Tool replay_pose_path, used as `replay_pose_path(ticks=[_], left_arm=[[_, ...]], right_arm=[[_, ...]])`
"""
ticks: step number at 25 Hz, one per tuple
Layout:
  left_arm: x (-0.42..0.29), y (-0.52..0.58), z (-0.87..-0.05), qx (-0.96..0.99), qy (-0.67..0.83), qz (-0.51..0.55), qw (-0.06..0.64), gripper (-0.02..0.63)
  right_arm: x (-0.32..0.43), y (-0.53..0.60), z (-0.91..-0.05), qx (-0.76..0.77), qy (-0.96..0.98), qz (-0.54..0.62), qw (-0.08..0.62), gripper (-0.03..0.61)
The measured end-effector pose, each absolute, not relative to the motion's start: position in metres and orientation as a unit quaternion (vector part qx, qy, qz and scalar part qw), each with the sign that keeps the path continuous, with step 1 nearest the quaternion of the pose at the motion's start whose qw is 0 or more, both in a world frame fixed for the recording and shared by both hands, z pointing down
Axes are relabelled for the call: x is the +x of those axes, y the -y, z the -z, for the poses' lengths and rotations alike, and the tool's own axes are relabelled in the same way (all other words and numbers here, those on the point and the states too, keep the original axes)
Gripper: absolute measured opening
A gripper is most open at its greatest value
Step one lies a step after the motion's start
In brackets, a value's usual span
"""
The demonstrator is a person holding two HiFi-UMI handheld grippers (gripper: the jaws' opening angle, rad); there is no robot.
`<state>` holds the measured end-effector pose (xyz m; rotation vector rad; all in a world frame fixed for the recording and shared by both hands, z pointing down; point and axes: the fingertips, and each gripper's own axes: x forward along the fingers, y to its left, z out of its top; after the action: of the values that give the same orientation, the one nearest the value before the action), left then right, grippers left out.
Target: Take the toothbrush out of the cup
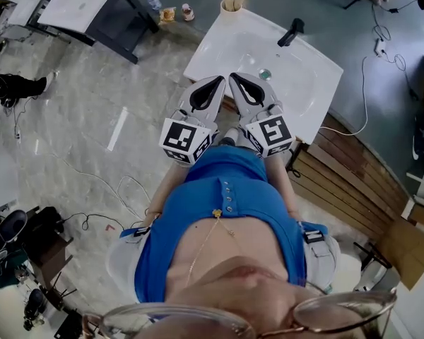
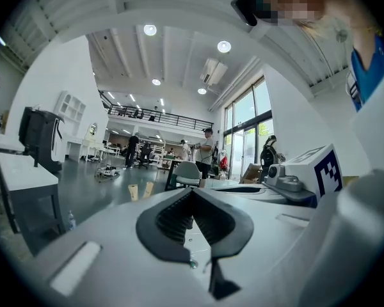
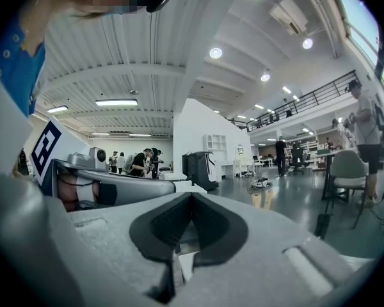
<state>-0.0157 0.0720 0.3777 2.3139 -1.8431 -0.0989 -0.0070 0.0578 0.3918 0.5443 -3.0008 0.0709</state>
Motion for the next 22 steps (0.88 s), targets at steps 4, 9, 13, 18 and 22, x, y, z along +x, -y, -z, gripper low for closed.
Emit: replay_pose_path(ticks=[4,9,13,18,22], left_arm=[[-0.015,-0.064,-0.381,0.771,0.628,0.037,0.093,0.002],[-0.012,-0.056,-0.385,0.769,0.631,0.028,0.096,0.001],[-0.016,-0.053,-0.391,0.767,0.633,0.026,0.104,0.002],[-0.020,-0.044,-0.396,0.777,0.619,0.026,0.113,0.002],[-0.028,-0.029,-0.396,0.791,0.602,0.026,0.111,0.001]], right_arm=[[-0.005,-0.051,-0.395,0.170,0.984,-0.018,0.051,0.002],[-0.002,-0.044,-0.401,0.171,0.983,-0.023,0.056,0.002],[-0.003,-0.042,-0.405,0.173,0.983,-0.028,0.062,0.002],[-0.002,-0.034,-0.407,0.199,0.978,-0.035,0.061,0.002],[-0.007,-0.018,-0.408,0.223,0.972,-0.044,0.056,0.002]])
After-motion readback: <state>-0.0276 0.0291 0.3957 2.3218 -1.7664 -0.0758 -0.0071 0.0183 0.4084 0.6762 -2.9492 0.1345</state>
